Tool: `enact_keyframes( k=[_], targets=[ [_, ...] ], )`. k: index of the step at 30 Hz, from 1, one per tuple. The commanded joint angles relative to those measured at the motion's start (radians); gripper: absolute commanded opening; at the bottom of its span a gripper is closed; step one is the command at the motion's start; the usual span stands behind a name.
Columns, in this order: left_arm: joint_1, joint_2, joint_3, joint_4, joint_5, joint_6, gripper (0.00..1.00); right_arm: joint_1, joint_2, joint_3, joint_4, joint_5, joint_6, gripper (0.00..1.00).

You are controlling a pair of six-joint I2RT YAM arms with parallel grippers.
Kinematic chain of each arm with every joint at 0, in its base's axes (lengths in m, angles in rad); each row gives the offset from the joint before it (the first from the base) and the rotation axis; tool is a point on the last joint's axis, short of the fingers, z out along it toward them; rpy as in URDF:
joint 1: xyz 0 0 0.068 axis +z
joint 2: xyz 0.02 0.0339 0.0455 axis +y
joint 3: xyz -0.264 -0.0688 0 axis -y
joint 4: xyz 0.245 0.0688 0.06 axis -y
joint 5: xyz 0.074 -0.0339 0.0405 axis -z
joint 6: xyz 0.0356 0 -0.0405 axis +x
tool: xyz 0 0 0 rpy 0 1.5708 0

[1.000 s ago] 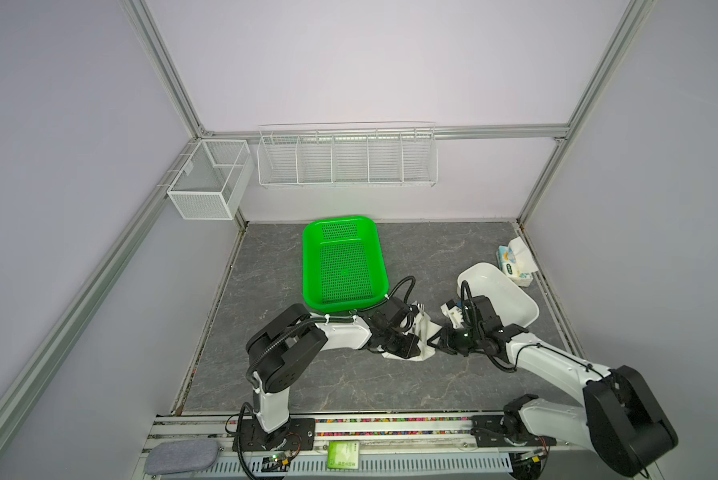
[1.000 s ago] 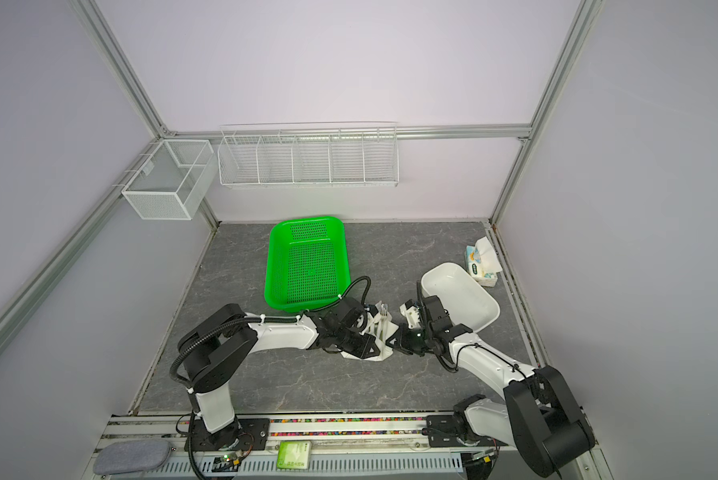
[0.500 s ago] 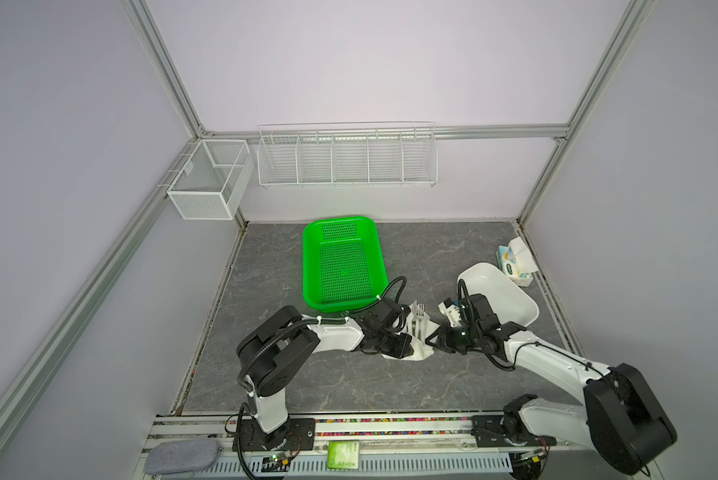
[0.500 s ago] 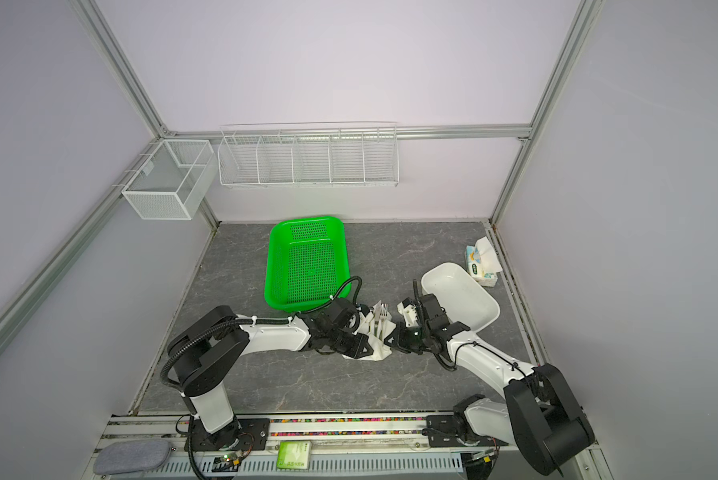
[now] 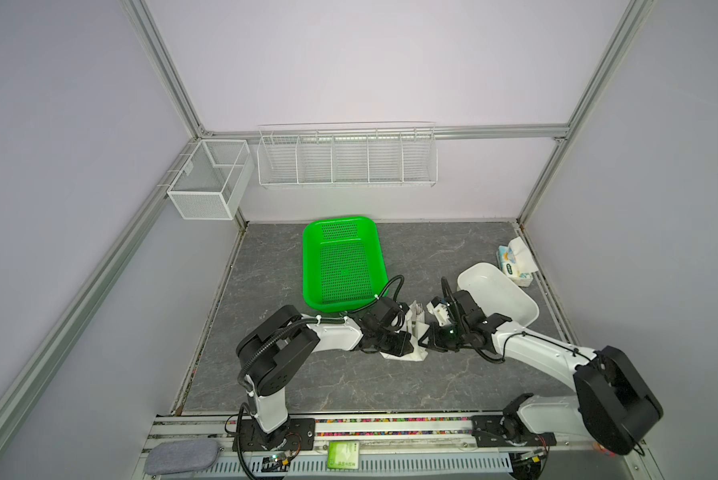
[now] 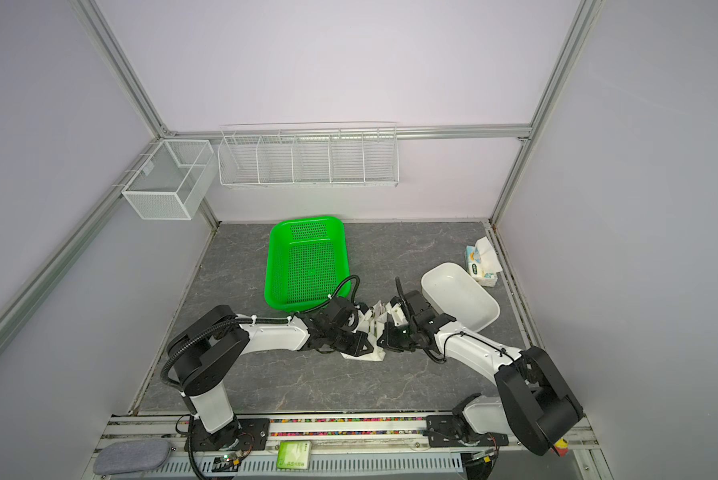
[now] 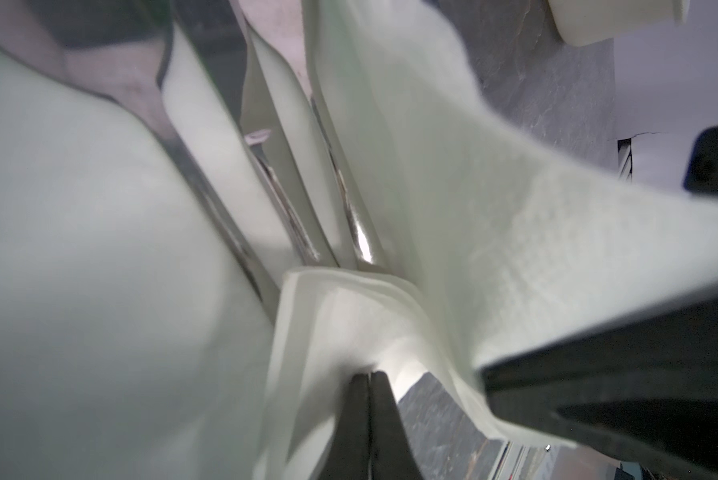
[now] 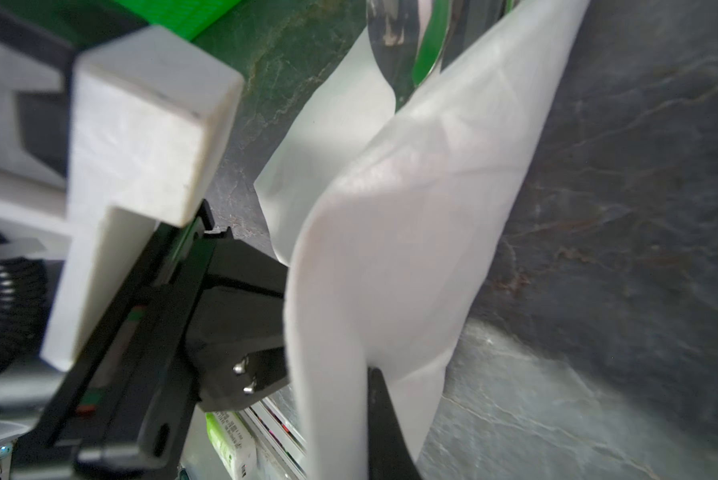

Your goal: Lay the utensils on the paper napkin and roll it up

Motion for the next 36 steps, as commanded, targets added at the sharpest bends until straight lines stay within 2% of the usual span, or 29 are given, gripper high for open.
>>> enact_keyframes(
  k=[1, 11, 19, 28, 36],
  targets=[
    [0.004, 0.010, -0.015, 0.025, -0.011, -0.016, 0.03, 0.021, 0.019, 0.022, -0.027, 0.022, -0.028, 0.06],
    [0.007, -0.019, -0.026, 0.040, -0.008, -0.026, 0.02, 0.035, 0.065, 0.029, -0.016, 0.029, -0.033, 0.07],
    [0.019, -0.116, -0.044, -0.060, -0.058, -0.009, 0.03, 0.037, 0.085, 0.036, -0.014, 0.027, -0.035, 0.07],
    [0.032, -0.059, -0.068, -0.004, -0.031, -0.046, 0.02, 0.042, 0.086, 0.051, -0.022, 0.036, -0.037, 0.08],
    [0.032, -0.031, -0.068, 0.014, -0.036, -0.058, 0.01, 0.071, 0.104, 0.088, -0.074, 0.090, -0.060, 0.10]
  ],
)
